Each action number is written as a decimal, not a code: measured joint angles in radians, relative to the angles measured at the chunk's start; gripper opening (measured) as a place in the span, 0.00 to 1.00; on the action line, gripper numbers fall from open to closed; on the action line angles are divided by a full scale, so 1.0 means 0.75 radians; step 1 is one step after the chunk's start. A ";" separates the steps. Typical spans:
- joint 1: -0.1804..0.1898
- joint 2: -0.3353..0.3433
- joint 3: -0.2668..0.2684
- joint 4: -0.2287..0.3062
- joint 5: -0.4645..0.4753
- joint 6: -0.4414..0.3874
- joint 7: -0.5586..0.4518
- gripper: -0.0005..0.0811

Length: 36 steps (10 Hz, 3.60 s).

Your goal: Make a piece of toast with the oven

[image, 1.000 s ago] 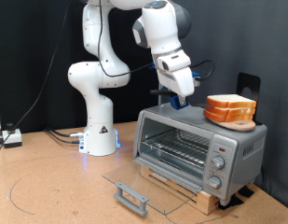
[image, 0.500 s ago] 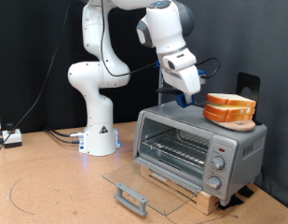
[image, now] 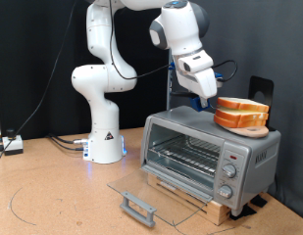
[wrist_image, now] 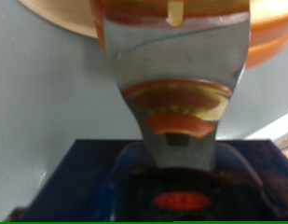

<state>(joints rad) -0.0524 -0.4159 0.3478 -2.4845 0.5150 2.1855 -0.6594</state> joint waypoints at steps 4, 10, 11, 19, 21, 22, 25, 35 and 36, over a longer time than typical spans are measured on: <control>0.000 0.016 0.080 0.012 -0.004 0.048 0.084 0.49; 0.000 0.038 0.061 0.011 0.166 0.150 0.020 0.49; -0.001 0.031 0.033 0.005 0.211 0.158 -0.021 0.49; -0.042 -0.025 -0.162 -0.025 0.251 -0.021 -0.278 0.49; -0.062 -0.041 -0.271 -0.041 0.248 -0.137 -0.401 0.49; -0.080 -0.046 -0.310 -0.047 0.245 -0.160 -0.433 0.49; -0.150 -0.054 -0.401 -0.061 0.188 -0.180 -0.516 0.49; -0.370 -0.037 -0.715 -0.036 -0.155 -0.373 -0.821 0.49; -0.391 -0.033 -0.741 -0.035 -0.169 -0.369 -0.831 0.49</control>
<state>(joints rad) -0.3455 -0.4409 -0.2078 -2.5108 0.3883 1.9089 -1.2825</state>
